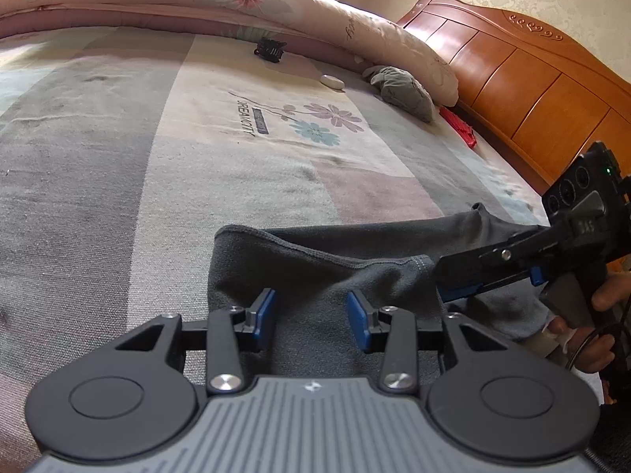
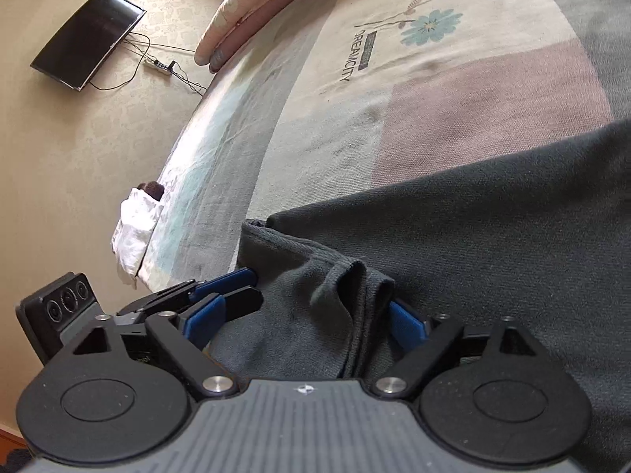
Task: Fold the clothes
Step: 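Open the left gripper releasing the leg end while the right gripper grasps it, then lay the leg end onto the folded sweatpants and open the right gripper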
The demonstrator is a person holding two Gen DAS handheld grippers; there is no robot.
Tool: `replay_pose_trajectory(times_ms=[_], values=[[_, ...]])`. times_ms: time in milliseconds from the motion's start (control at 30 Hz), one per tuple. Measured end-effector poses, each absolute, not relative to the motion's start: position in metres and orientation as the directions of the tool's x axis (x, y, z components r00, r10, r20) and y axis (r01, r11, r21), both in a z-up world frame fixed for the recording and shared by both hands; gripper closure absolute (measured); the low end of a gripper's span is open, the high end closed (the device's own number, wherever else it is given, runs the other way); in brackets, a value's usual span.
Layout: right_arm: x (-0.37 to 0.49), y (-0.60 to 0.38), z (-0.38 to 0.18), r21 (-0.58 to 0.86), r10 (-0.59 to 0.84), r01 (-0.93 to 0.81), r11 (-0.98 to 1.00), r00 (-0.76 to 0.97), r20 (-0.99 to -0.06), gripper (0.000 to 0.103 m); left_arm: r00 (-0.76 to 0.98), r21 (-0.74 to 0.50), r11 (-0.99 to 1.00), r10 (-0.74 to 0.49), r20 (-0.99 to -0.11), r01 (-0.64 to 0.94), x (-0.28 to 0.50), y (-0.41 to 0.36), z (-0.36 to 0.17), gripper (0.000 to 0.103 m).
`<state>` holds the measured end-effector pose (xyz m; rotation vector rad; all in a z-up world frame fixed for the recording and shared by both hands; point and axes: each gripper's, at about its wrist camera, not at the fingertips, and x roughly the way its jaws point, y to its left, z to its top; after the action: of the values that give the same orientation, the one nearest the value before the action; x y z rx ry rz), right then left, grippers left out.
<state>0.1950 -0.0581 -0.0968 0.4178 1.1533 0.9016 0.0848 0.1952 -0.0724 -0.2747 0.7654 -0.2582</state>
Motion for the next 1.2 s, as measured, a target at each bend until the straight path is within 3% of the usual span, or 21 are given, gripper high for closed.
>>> replay_pose_trajectory(times_ms=[33, 67, 133, 167, 333, 700, 833, 967, 1200], values=[[0.193, -0.059, -0.096, 0.676, 0.773, -0.408, 0.614, 0.140, -0.619, 0.037, 0.697, -0.335, 0.933, -0.325, -0.639, 0.128, 0.084, 0.196, -0.072, 0.063], [0.192, -0.059, -0.095, 0.648, 0.755, -0.421, 0.635, 0.160, -0.636, 0.045, 0.703, -0.330, 0.935, -0.322, -0.634, 0.131, 0.083, 0.195, -0.070, 0.063], [0.189, -0.059, -0.092, 0.605, 0.732, -0.449, 0.658, 0.190, -0.655, 0.078, 0.715, -0.319, 0.937, -0.321, -0.621, 0.143, 0.080, 0.195, -0.067, 0.062], [0.189, -0.059, -0.090, 0.592, 0.727, -0.460, 0.662, 0.199, -0.658, 0.088, 0.721, -0.316, 0.937, -0.323, -0.613, 0.151, 0.079, 0.195, -0.066, 0.061], [0.188, -0.062, -0.065, 0.560, 0.750, -0.534, 0.633, 0.241, -0.616, 0.089, 0.734, -0.320, 0.933, -0.333, -0.592, 0.165, 0.080, 0.197, -0.059, 0.059], [0.194, -0.065, -0.083, 0.531, 0.677, -0.466, 0.708, 0.234, -0.697, 0.088, 0.732, -0.323, 0.937, -0.313, -0.605, 0.134, 0.106, 0.200, -0.074, 0.058], [0.191, -0.065, -0.083, 0.485, 0.643, -0.475, 0.734, 0.259, -0.721, 0.080, 0.753, -0.284, 0.946, -0.302, -0.585, 0.160, 0.106, 0.196, -0.068, 0.057], [0.187, -0.068, -0.074, 0.448, 0.623, -0.483, 0.752, 0.302, -0.721, 0.075, 0.731, -0.251, 0.956, -0.277, -0.623, 0.148, 0.112, 0.197, -0.077, 0.057], [0.159, -0.058, -0.042, 0.342, 0.658, -0.638, 0.690, 0.356, -0.664, 0.069, 0.743, -0.211, 0.955, -0.295, -0.601, 0.209, 0.085, 0.197, -0.047, 0.057]])
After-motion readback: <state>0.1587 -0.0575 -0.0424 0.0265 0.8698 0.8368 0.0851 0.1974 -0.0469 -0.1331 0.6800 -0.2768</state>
